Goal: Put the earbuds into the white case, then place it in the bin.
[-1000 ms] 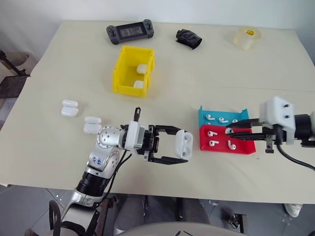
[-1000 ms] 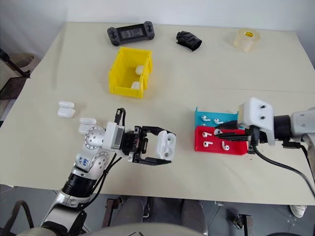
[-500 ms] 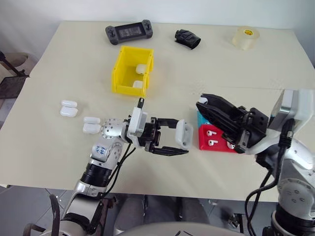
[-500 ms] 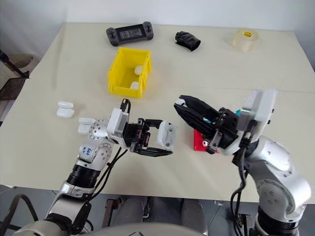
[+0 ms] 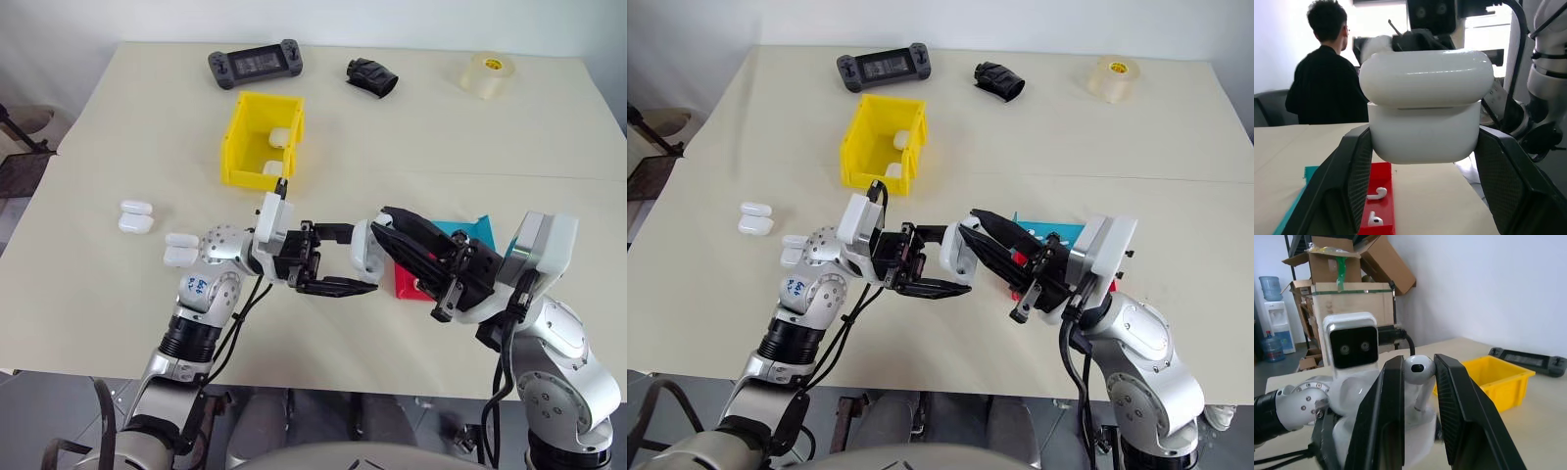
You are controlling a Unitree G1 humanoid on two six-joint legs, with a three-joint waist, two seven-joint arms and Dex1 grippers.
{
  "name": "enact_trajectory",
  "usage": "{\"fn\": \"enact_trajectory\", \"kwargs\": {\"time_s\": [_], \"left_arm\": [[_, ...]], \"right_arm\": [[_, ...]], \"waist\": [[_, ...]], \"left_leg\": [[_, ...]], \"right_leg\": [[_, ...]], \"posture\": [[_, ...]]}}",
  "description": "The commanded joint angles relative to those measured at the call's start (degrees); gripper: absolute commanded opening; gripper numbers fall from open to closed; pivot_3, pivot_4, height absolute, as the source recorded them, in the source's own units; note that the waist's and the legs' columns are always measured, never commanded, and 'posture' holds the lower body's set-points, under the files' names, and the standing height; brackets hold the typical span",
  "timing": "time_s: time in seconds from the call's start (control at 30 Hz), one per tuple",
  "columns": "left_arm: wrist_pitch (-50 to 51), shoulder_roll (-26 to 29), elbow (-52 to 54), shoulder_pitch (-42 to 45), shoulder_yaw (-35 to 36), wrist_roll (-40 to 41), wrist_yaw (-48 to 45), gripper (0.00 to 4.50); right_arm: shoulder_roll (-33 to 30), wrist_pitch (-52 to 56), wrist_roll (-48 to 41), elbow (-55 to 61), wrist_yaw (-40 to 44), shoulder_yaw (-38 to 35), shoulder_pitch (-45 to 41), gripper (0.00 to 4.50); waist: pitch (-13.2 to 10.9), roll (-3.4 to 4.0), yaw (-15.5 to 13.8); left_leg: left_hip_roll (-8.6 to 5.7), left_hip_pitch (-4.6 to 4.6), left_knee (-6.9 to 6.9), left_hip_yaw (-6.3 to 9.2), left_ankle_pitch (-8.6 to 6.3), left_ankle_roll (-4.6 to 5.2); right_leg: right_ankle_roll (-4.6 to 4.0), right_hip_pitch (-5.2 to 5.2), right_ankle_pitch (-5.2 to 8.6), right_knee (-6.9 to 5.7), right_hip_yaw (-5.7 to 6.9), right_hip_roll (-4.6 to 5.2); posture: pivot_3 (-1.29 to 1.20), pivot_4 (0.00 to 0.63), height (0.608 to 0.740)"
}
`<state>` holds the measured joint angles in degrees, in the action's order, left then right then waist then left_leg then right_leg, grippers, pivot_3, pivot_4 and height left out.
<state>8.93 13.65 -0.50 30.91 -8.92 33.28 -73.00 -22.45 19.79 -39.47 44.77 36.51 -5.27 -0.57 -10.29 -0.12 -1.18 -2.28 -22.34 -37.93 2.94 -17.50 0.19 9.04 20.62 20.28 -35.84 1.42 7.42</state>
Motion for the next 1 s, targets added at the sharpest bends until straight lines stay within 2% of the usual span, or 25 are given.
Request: {"fn": "enact_trajectory", "kwargs": {"time_s": [0.03, 0.2, 0.37, 0.5, 0.63, 0.8, 0.87, 1.0], "left_arm": [[-0.18, -0.53, 2.62, 0.72, 1.03, 1.83, -0.31, 2.76], [0.08, -0.45, 2.54, 0.63, 1.35, 1.90, -0.58, 2.76], [-0.27, -0.55, 2.37, 0.73, 1.33, 1.80, -1.04, 2.76], [-0.90, -0.42, 2.52, 0.18, 1.10, 1.45, -2.02, 2.76], [-1.09, -0.44, 2.78, -0.39, 0.87, 1.23, -2.30, 2.76], [-1.58, -0.93, 2.69, -0.39, 0.84, 0.89, -2.21, 2.76], [-1.80, -1.04, 2.66, -0.41, 0.88, 0.81, -2.38, 2.76], [-2.05, -1.63, 2.68, -0.50, 0.75, 0.52, -2.00, 2.76]], "right_arm": [[-0.08, -3.55, 1.89, -0.89, 1.20, 0.70, 2.29, 0.55], [-0.28, -7.22, 3.33, -2.46, 2.13, 1.19, 3.95, 0.55], [-3.21, -10.99, 7.89, -4.80, 5.42, 2.53, 5.41, 0.55], [-4.24, -13.27, 9.49, -6.30, 5.08, 2.25, 3.76, 0.55], [-6.54, -11.40, 9.34, -5.99, 5.46, 2.97, 2.45, 0.55], [-8.50, -5.94, 4.59, -4.84, 4.30, 3.26, 0.71, 0.55], [-9.04, -4.25, 3.11, -4.41, 3.84, 3.27, -0.33, 1.29], [-9.80, -3.41, 2.50, -4.14, 3.23, 2.28, -1.29, 2.47]], "waist": [[0.00, 0.00, 0.01], [0.00, 0.00, 0.00], [0.00, 0.00, -0.01], [0.00, 0.00, -0.03], [0.00, 0.00, 0.00], [0.00, 0.00, -0.06], [0.00, 0.00, -0.07], [0.00, -0.01, -0.13]], "left_leg": [[0.02, 0.01, 0.01, 0.00, 0.00, 0.00], [0.03, 0.02, 0.03, -0.02, 0.00, 0.00], [0.02, 0.03, 0.03, -0.02, 0.00, 0.00], [0.03, 0.03, 0.03, -0.02, 0.00, 0.00], [0.03, 0.03, 0.03, -0.02, 0.00, 0.00], [0.04, 0.03, 0.03, -0.02, 0.00, 0.00], [0.04, 0.02, 0.02, -0.02, 0.00, 0.00], [0.03, 0.02, 0.04, -0.01, 0.00, 0.00]], "right_leg": [[0.00, 0.00, 0.00, 0.01, 0.00, -0.02], [0.00, -0.01, 0.00, 0.02, -0.02, -0.03], [0.00, -0.01, 0.00, 0.03, -0.02, -0.03], [0.00, -0.01, 0.00, 0.04, -0.02, -0.03], [0.00, -0.01, 0.00, 0.04, -0.02, -0.03], [0.00, -0.02, 0.00, 0.07, -0.02, -0.02], [0.00, -0.04, 0.00, 0.10, -0.02, -0.01], [0.00, -0.04, 0.00, 0.12, -0.01, -0.01]], "posture": [[0.00, 0.150, 0.740], [0.00, 0.150, 0.740], [0.00, 0.150, 0.740], [0.00, 0.150, 0.740], [0.00, 0.150, 0.740], [0.00, 0.150, 0.740], [0.00, 0.150, 0.740], [0.00, 0.150, 0.740]]}}
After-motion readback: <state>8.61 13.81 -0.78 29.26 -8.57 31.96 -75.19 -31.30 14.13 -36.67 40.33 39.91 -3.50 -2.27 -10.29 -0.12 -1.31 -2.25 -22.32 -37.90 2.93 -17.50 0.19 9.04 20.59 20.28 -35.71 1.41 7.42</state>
